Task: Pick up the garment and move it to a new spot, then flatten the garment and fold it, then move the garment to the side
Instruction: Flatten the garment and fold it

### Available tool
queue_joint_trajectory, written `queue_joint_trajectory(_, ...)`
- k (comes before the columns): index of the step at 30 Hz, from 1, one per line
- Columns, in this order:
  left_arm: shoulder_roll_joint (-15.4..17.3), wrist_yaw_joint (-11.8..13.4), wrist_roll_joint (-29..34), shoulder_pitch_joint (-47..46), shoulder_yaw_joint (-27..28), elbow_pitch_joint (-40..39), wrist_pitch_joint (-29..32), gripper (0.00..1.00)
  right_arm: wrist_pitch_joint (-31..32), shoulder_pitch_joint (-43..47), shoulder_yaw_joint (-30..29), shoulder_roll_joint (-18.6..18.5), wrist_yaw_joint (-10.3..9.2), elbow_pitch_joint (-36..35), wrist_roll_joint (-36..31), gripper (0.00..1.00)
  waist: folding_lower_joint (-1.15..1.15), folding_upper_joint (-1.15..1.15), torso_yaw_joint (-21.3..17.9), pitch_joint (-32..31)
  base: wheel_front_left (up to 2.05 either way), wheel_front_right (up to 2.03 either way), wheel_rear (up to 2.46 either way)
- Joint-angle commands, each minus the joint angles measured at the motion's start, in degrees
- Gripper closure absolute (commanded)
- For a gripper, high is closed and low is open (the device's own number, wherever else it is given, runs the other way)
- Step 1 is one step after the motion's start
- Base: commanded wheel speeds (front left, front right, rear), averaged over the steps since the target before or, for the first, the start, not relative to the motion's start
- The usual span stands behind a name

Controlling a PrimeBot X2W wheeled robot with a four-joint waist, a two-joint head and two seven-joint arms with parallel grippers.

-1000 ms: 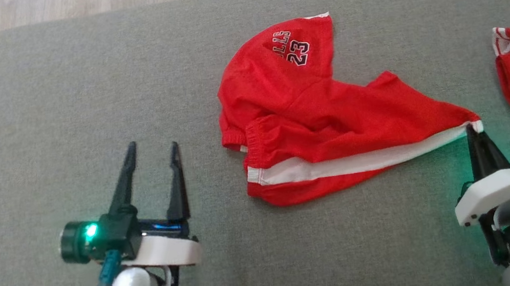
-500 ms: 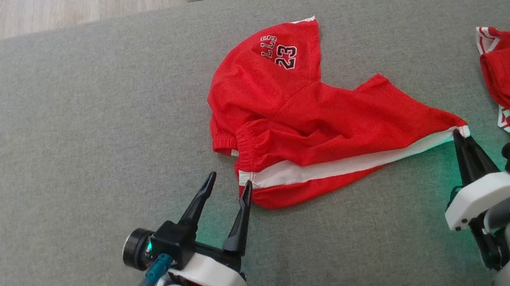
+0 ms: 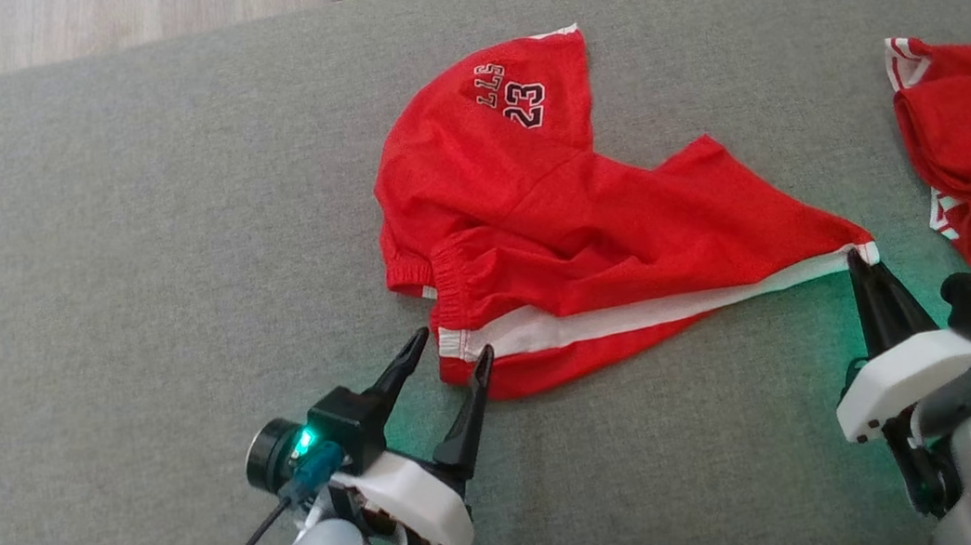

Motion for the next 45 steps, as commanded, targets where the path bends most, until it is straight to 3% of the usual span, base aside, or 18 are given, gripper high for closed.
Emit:
queue_joint_trajectory(1,0.7,-0.3,-0.3,-2.3,1.4,-1.2,-0.1,0.0,-0.5,-1.2,1.4,-0.2,0.39,-1.6,0.6,1.0,0.0,0.0,-0.1,0.2,0.0,0.0,0.0)
queue_joint_trajectory(15,1.2,-0.3,-3.1,-4.5,-1.3,-0.6,0.7,0.0,-1.0,-2.0,1.9,-0.2,0.39,-0.9,0.9,1.0,0.0,0.0,-0.7,1.1,0.0,0.0,0.0)
queue_joint_trajectory(16,1.2,-0.3,-3.3,-4.6,-1.5,-0.6,0.7,0.18,-1.0,-2.0,1.9,-0.2,0.39,-0.9,0.9,1.0,0.0,0.0,-0.7,1.2,0.0,0.0,0.0)
queue_joint_trajectory(18,1.4,-0.3,-3.5,-4.9,-2.0,-0.8,0.5,1.0,-1.1,-2.1,1.8,-0.2,0.39,-0.8,0.9,1.0,0.0,0.0,-0.6,1.3,0.0,0.0,0.0)
queue_joint_trajectory(27,2.4,0.0,-3.3,-5.6,-2.8,-1.2,-1.0,1.0,-1.5,-2.7,1.8,-0.2,0.39,-1.1,0.7,1.0,0.0,0.0,-0.3,1.3,0.0,0.0,0.0)
queue_joint_trajectory(37,5.4,2.9,-1.5,-7.9,-0.5,-5.3,-4.4,1.0,-2.9,-4.9,2.2,-0.3,0.39,-6.7,1.7,1.0,0.0,0.0,-0.4,-0.3,0.0,0.0,0.0)
queue_joint_trajectory(45,10.0,4.7,0.3,-13.9,2.9,-11.8,-3.7,1.0,3.1,-12.2,7.2,-5.7,0.39,-17.8,7.6,1.0,0.0,0.0,-0.5,-2.8,0.0,0.0,0.0)
